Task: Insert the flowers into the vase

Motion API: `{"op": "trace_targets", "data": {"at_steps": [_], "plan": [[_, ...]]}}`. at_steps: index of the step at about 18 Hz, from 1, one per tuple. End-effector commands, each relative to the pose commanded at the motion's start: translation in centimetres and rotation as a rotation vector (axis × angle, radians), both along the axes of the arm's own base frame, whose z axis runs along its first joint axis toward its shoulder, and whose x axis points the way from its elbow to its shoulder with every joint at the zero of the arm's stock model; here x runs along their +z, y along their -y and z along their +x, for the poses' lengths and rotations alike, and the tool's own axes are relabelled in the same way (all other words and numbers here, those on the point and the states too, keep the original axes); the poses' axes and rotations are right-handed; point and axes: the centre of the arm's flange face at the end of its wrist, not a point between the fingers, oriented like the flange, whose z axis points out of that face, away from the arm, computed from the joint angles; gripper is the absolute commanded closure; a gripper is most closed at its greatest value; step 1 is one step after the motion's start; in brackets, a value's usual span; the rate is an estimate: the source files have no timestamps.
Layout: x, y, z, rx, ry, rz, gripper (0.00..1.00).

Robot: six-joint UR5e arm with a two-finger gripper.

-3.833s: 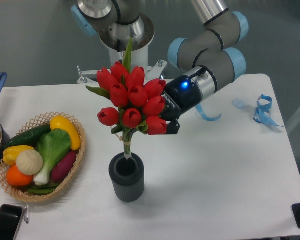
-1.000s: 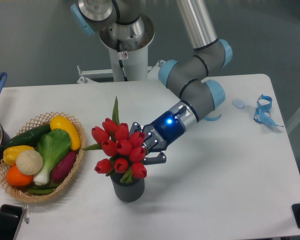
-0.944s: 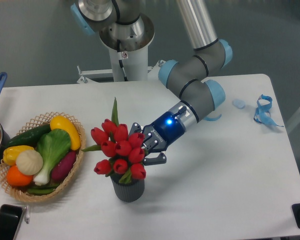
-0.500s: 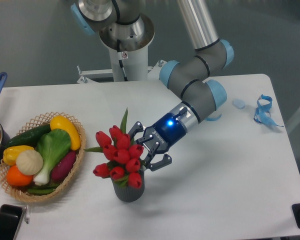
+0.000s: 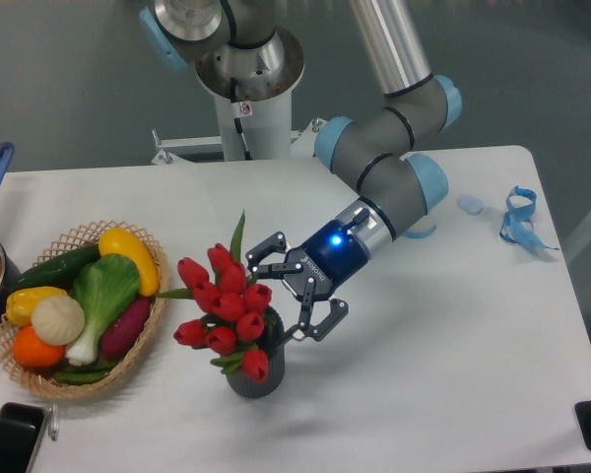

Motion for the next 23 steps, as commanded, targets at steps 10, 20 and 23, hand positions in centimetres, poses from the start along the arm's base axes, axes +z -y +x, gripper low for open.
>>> {"op": "trace_targets", "data": {"at_steps": [10, 20, 23], "plan": [[6.1, 4.1, -1.6, 0.152, -0.272, -0.243, 0.0], [18.6, 9.9, -8.8, 0.461, -0.417, -0.35, 0.0], [19.7, 10.6, -10.0, 0.549, -0.504, -0.487, 0.0]]}}
